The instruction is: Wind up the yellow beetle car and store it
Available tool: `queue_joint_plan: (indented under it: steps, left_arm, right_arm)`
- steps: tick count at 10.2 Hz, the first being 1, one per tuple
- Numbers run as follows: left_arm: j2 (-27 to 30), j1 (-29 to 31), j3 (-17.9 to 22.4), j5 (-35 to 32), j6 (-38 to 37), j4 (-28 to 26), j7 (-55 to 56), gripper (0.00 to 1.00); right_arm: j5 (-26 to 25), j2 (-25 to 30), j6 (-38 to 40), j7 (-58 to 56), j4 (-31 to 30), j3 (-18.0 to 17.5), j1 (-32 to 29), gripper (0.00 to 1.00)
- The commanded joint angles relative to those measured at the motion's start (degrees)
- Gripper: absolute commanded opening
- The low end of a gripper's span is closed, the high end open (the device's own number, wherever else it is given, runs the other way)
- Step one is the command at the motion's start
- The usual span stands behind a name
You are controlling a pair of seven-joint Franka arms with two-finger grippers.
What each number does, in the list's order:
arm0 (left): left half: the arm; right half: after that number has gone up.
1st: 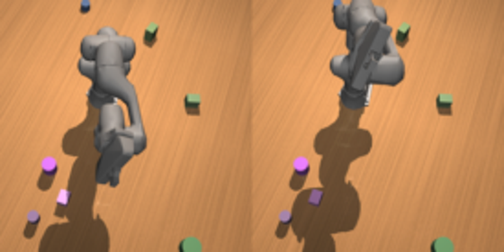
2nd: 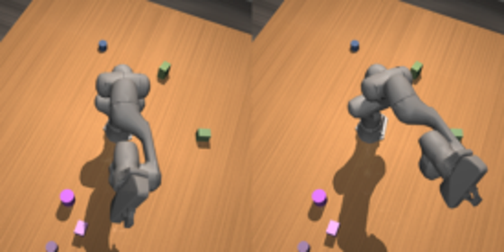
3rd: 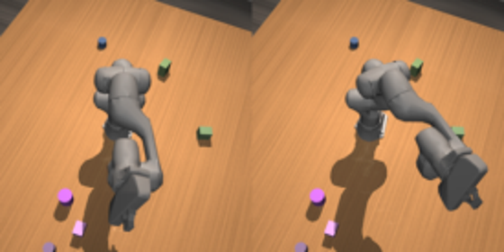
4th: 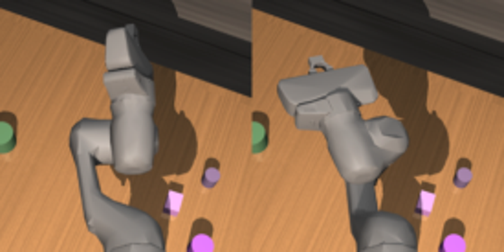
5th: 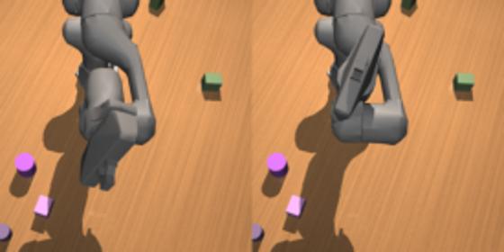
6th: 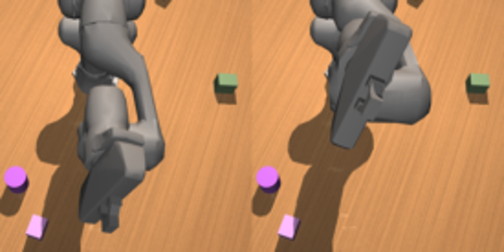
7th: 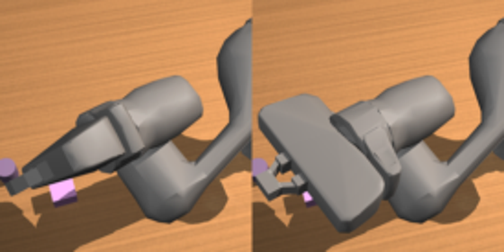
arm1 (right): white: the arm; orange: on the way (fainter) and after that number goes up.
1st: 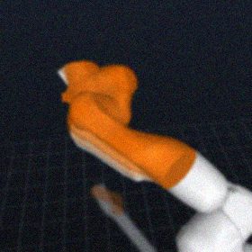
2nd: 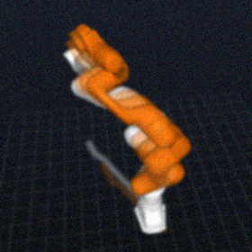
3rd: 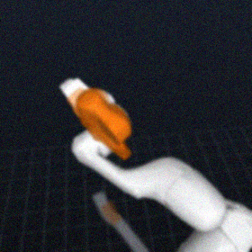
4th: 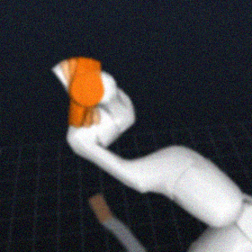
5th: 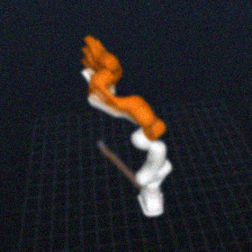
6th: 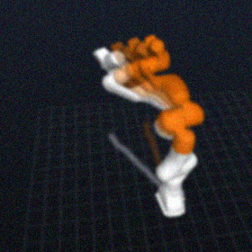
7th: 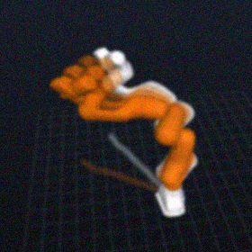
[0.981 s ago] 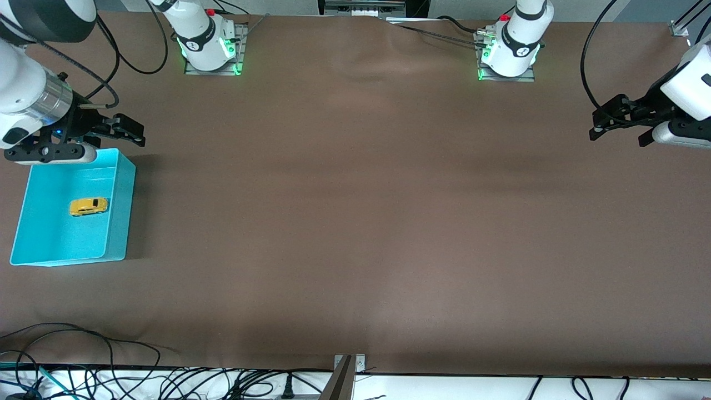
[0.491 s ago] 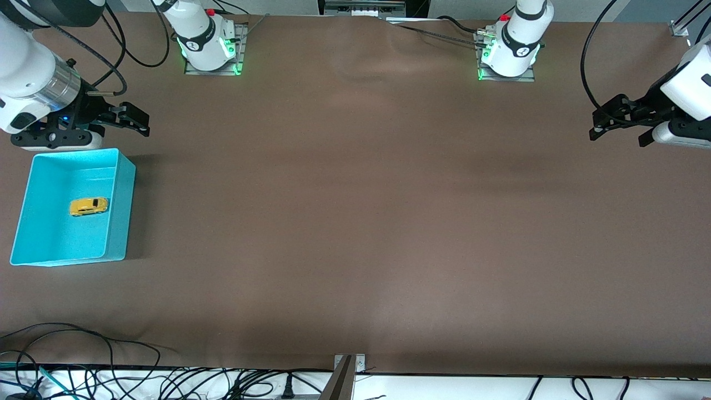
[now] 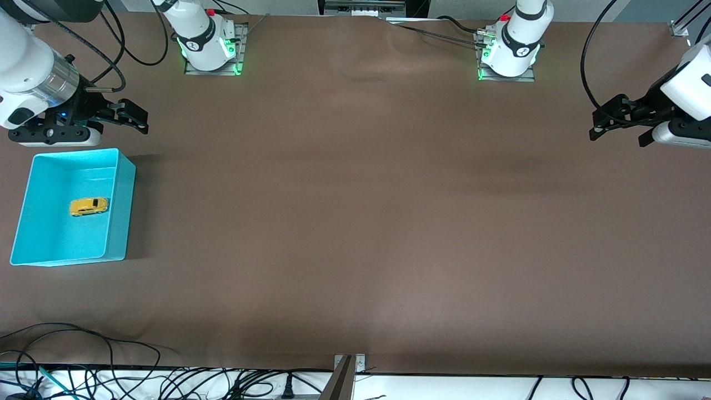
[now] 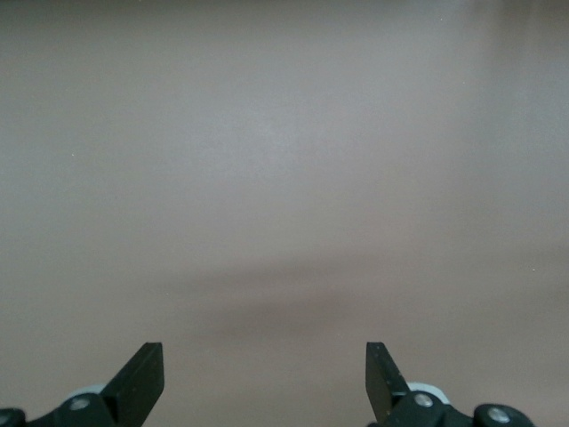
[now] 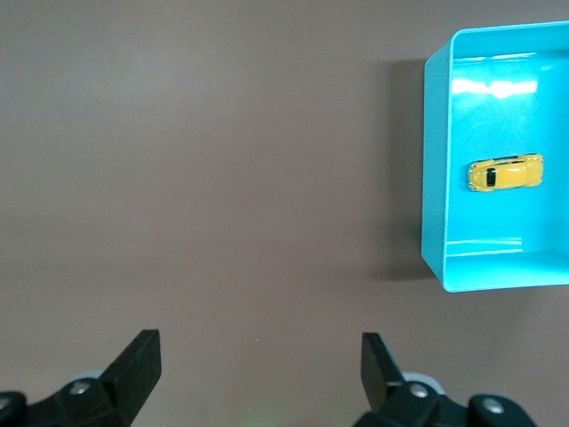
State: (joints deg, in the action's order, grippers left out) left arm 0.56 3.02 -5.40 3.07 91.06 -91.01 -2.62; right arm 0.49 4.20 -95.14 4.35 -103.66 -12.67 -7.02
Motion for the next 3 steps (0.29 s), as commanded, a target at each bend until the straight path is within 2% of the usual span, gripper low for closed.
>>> queue_joint_plan:
  steps: [1, 3]
  left_arm:
    - [-0.74, 0.23, -0.14, -0.26, -1.41, 1.97, 0.08, 1.00]
    - [-0.74, 0.14, -0.14, -0.26, -1.33, 1.97, 0.08, 1.00]
  right_arm:
    - [-0.23, 1.77, -0.31, 0.48, -1.37, -0.78, -0.98, 1.00]
    - [-0.31, 1.77, -0.31, 0.48, -1.46, -0.78, -0.98, 1.00]
